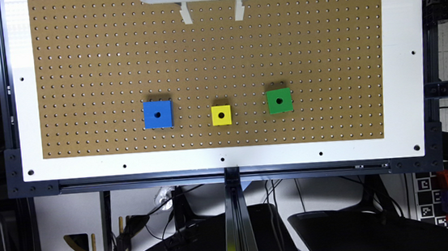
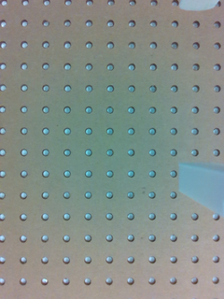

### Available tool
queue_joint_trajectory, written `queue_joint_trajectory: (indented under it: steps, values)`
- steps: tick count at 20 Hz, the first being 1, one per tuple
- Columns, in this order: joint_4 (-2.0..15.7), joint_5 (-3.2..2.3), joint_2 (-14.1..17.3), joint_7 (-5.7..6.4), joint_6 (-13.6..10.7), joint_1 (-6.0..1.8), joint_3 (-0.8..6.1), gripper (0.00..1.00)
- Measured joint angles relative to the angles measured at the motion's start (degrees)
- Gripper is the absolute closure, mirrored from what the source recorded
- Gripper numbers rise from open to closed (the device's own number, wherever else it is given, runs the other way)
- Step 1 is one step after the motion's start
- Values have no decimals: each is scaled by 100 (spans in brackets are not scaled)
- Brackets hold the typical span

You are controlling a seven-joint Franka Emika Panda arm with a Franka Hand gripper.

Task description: Pick up green block.

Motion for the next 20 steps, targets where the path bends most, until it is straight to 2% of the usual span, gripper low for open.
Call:
queue_joint_trajectory:
  steps: [3, 4, 6, 9, 11, 15, 17, 20]
  values:
    - [-2, 4, 0, 10, 0, 14, 8, 0]
    - [7, 16, 0, 50, 0, 37, 44, 0]
    - [41, 44, 7, 206, 4, 100, 171, 0]
    - [202, 60, 101, 419, 7, 121, 385, 0]
    - [450, 61, 327, 505, 13, 121, 478, 0]
    - [1139, 61, 1027, 743, 15, 123, 717, 0]
    - [1483, 61, 1376, 881, 15, 124, 858, 0]
    - [1841, 59, 1713, 1096, 14, 125, 1075, 0]
